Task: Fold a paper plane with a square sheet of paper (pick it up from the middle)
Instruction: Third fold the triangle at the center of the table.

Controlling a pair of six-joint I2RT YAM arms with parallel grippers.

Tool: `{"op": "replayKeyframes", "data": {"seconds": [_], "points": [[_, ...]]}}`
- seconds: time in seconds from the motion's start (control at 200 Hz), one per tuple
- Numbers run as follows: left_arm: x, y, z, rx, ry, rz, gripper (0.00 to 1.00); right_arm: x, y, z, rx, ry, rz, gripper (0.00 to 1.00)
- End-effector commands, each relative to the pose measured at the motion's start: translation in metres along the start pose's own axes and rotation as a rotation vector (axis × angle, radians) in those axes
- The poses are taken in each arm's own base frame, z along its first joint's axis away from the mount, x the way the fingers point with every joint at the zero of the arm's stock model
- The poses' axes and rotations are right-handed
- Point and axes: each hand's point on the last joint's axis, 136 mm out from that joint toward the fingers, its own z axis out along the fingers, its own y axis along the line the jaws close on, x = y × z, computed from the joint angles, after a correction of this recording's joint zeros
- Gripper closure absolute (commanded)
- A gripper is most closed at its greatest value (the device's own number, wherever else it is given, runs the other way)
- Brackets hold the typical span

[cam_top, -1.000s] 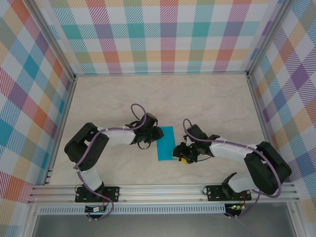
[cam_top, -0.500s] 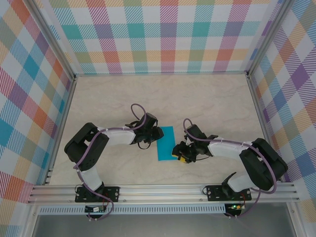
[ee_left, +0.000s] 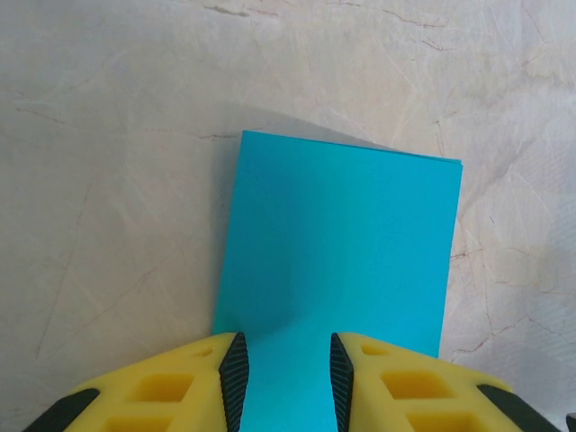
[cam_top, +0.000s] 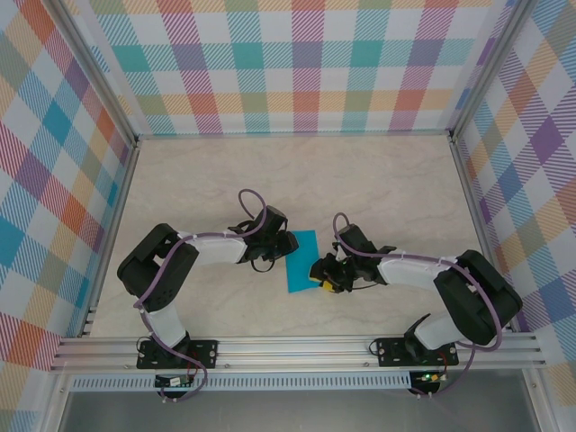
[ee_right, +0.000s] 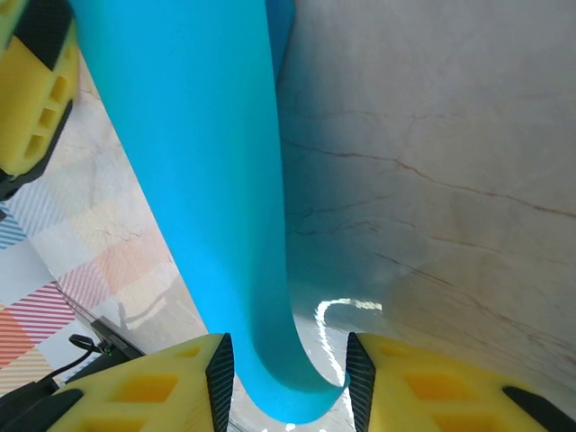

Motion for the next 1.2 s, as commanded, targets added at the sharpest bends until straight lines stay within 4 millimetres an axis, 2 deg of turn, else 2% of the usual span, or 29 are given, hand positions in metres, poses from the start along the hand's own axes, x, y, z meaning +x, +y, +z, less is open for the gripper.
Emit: {"op": "replayKeyframes", "data": {"seconds": [0.0,0.205,0.465,0.695,0.815,0.92,1.105,1.195], "points": [[0.020,0.032,0.003,-0.092,0.071,-0.026,0.67,-0.007,0.014,0.001,-0.029,-0.020,-0.027,0.57],[0.021,0.033,0.002,-0.094,0.074,-0.024,0.67,-0.024,0.020,-0.001,0.001,-0.035,-0.070,0.52],[0.023,0.036,0.002,-0.100,0.077,-0.023,0.67,-0.037,0.024,-0.002,-0.021,-0.005,-0.096,0.52],[0.021,0.027,-0.001,-0.068,0.077,0.002,0.65,-0.042,0.018,0.003,-0.001,0.015,-0.113,0.63],[0.018,0.016,-0.009,-0.033,0.067,0.040,0.62,-0.044,0.016,0.008,-0.007,0.032,-0.106,0.75],[0.013,0.004,-0.021,-0.008,0.056,0.084,0.59,-0.045,0.015,0.010,-0.009,0.035,-0.099,0.81],[0.011,-0.008,-0.047,0.012,0.019,0.170,0.49,-0.045,0.016,0.010,-0.014,0.037,-0.086,0.85],[0.020,-0.015,-0.061,0.034,-0.003,0.230,0.44,-0.045,0.018,0.010,-0.022,0.041,-0.079,0.86]]}}
